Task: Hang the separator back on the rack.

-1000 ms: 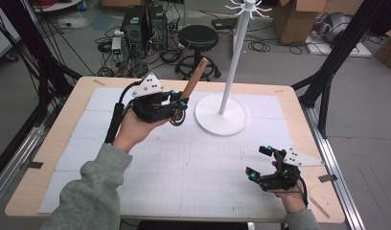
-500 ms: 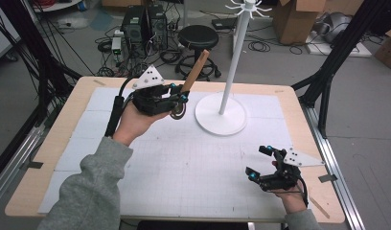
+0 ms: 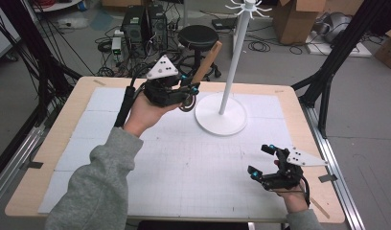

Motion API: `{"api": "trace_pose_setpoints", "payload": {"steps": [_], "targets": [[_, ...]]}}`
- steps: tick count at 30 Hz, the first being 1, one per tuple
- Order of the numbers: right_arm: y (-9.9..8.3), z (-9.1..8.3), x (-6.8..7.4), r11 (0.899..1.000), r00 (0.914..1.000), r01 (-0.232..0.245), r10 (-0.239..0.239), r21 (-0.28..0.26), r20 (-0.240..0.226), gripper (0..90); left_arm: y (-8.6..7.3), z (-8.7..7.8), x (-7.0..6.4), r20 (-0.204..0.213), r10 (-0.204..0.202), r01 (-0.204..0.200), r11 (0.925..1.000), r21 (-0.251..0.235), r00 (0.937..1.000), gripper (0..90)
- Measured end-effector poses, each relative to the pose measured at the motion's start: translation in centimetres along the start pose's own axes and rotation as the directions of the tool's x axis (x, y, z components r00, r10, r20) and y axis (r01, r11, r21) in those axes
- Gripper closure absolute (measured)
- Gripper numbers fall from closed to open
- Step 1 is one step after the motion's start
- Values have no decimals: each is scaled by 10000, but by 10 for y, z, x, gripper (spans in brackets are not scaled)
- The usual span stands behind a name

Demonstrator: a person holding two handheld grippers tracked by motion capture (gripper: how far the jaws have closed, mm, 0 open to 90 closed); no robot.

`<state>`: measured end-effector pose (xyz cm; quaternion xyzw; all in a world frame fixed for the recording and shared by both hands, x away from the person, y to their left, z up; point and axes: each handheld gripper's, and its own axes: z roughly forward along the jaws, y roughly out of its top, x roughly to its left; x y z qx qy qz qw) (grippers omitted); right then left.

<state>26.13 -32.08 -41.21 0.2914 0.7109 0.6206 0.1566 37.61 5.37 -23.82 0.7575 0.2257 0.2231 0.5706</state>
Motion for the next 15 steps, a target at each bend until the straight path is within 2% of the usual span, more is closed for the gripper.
{"api": "trace_pose_setpoints", "payload": {"steps": [15], "targets": [[1, 2, 3, 9999, 9999, 100, -99, 92, -118, 6, 21, 15, 12, -145, -97, 95, 9999, -139, 9998, 695]]}}
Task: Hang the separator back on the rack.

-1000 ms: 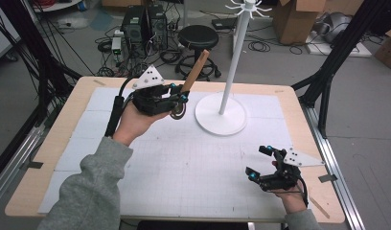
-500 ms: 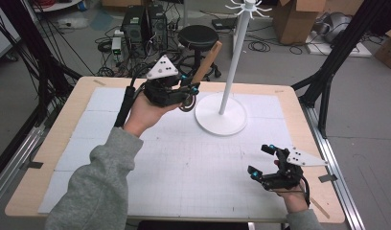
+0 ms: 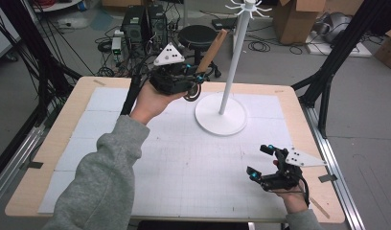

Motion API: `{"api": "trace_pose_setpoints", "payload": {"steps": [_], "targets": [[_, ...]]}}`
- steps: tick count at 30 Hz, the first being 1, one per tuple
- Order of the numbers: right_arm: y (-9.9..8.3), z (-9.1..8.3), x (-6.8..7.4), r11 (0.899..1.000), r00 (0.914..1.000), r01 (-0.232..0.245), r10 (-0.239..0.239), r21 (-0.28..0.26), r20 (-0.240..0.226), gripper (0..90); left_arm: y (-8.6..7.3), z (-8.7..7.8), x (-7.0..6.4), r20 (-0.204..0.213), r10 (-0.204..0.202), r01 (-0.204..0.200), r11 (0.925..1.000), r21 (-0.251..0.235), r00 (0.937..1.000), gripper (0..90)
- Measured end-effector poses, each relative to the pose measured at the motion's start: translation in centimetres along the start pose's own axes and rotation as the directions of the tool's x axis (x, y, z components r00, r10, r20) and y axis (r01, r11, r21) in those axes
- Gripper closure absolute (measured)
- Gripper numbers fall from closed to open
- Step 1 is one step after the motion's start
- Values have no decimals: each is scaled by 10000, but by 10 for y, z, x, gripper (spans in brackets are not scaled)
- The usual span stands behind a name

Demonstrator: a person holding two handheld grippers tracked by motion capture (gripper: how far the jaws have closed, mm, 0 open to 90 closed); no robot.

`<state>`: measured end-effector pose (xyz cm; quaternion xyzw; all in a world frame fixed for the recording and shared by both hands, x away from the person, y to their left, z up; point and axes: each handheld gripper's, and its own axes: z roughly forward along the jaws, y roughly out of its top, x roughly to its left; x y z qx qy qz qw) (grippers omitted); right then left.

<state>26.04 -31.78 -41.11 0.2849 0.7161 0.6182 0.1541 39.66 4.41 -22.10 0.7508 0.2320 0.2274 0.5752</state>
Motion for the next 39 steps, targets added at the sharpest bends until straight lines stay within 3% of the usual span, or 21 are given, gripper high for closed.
{"api": "trace_pose_setpoints", "payload": {"steps": [8, 19, 26, 39], "targets": [[1, 0, -1, 9999, 10000, -9, 9, -107, -11, 6, 12, 7, 0, 88, 74, -73, 9999, -142, 9999, 695], [2, 4, 0, 9999, 9998, -65, 63, -117, -214, 6, 24, 11, 7, -238, -8, -3, 9988, -496, 9997, 695], [2, 7, 0, 9999, 9996, -8, 4, -155, -274, 6, 34, 16, 7, -354, 42, -59, 9989, -474, 9994, 695], [2, 6, 0, 9997, 9993, -177, 171, -159, -340, 6, 36, 31, 7, -506, -34, 14, 9992, -405, 9987, 695]]}}
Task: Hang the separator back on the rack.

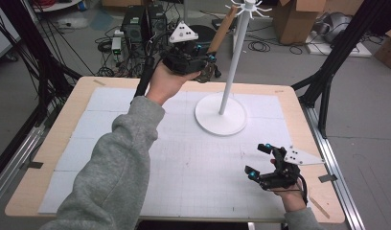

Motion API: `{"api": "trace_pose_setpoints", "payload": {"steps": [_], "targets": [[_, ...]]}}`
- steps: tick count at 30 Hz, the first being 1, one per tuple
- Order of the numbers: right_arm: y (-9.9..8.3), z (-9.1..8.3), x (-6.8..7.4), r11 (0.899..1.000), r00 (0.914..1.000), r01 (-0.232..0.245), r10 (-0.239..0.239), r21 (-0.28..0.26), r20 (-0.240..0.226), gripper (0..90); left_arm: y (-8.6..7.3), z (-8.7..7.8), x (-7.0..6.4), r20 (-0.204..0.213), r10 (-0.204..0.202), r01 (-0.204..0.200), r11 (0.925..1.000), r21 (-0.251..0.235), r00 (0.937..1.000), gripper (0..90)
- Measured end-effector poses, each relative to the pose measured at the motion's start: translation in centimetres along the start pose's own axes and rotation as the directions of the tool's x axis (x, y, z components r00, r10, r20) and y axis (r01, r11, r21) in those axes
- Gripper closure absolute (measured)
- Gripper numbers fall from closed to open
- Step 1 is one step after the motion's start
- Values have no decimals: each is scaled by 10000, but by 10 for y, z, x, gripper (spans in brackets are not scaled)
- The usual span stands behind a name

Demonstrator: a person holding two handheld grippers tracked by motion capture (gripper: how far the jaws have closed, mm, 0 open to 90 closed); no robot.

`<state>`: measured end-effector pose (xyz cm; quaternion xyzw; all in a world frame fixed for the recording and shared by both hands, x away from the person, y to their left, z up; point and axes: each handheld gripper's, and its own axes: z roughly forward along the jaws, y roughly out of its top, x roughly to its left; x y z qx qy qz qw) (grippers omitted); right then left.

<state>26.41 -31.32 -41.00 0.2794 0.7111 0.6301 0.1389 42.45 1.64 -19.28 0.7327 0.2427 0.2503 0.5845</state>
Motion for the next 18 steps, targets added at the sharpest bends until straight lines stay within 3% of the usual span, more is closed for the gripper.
{"api": "trace_pose_setpoints", "payload": {"steps": [18], "targets": [[-1, 0, -2, 10000, 10000, 12, -12, 29, -5, 6, -1, 2, 2, 1, 5, -5, 10000, -19, 10000, 695]]}}
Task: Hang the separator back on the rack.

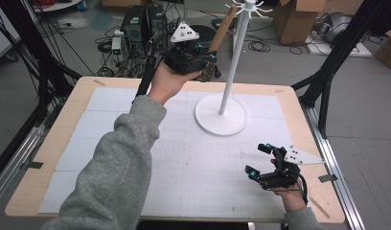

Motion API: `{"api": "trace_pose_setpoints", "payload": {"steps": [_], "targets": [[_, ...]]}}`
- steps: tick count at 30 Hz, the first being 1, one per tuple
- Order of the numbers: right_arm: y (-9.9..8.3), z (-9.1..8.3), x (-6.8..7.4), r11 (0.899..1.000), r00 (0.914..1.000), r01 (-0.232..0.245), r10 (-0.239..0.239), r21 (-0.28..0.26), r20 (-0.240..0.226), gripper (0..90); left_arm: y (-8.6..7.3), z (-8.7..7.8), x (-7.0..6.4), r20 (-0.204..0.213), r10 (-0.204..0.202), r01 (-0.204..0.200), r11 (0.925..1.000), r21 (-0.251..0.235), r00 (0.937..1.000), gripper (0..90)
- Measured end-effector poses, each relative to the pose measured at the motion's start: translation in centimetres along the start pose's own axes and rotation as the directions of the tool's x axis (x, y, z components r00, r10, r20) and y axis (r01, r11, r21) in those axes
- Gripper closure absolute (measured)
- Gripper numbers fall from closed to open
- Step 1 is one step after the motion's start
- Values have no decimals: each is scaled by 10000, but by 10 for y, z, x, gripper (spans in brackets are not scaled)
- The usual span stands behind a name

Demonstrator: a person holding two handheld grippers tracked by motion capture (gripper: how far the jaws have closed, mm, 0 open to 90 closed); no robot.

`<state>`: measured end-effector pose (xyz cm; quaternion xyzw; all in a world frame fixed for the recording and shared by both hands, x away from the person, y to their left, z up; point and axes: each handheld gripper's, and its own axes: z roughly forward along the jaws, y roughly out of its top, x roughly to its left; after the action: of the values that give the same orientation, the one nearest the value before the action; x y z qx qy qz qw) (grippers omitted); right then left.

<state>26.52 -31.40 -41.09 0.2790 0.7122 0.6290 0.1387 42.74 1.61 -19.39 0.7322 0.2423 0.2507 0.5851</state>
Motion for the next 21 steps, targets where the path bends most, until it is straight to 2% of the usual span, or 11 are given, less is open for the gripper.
{"api": "trace_pose_setpoints", "payload": {"steps": [21], "targets": [[0, 0, 1, 10000, 10000, 25, -25, -7, -26, 6, -4, 15, -3, 64, -230, 229, 9996, 157, 9997, 695]]}}
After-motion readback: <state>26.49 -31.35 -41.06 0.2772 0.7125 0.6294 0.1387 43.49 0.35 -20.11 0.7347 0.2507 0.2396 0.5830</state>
